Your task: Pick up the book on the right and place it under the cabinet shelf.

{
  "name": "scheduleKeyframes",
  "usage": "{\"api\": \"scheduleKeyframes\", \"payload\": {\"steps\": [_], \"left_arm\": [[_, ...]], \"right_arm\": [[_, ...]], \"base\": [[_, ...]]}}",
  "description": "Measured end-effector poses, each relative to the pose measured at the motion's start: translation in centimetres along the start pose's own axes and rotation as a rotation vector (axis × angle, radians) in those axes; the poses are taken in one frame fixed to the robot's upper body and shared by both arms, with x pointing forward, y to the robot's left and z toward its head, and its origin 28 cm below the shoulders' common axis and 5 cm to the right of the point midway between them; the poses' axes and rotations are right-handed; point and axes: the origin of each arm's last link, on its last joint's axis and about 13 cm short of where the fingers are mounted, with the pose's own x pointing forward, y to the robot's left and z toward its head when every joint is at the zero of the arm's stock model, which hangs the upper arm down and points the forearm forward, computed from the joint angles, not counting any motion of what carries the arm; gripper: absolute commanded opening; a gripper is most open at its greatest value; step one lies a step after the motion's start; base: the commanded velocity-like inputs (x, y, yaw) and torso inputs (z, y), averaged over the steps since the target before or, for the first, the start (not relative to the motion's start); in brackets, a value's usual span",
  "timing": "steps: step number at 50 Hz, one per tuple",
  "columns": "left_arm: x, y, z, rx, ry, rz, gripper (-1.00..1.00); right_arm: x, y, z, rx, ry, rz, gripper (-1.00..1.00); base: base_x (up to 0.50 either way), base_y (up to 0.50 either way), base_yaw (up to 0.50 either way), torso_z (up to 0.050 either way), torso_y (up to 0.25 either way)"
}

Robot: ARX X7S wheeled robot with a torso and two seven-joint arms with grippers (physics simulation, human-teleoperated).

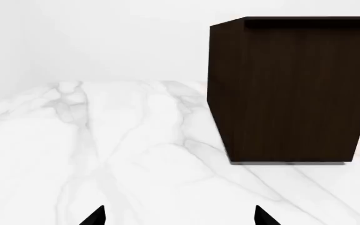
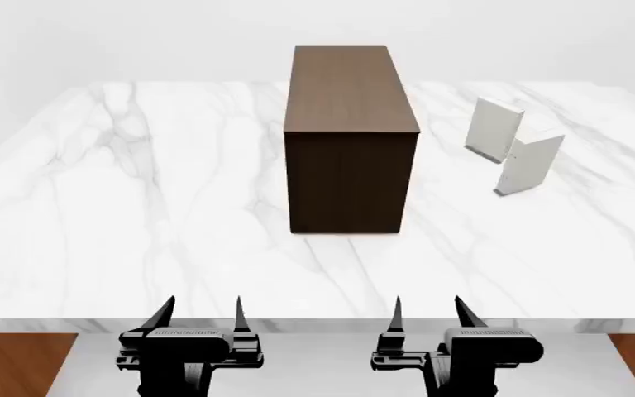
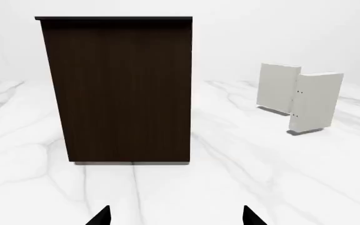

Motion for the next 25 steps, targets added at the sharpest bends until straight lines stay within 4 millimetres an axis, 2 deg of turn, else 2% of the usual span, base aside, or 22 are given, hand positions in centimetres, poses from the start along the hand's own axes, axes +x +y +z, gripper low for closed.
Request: {"api": "scheduleKeyframes", "payload": {"steps": [9, 18, 25], "left_arm": [[0.0, 0.0, 0.0, 0.009, -0.004, -0.002, 1.0], [-0.1, 0.2, 0.5, -0.009, -0.008, -0.002, 1.0], [0.2, 0.8, 2.6, -0.012, -0.011, -0.007, 1.0]], "right_arm": [[0.0, 0.0, -0.1, -0.003, 0.008, -0.006, 1.0], [0.0, 0.0, 0.1, -0.008, 0.021, -0.007, 1.0], [0.2, -0.3, 1.2, -0.009, 0.037, -0.014, 1.0]], "base": [[0.0, 0.0, 0.0, 0.002, 0.0], [0.0, 0.0, 0.0, 0.05, 0.0], [0.0, 0.0, 0.0, 0.05, 0.0]]}}
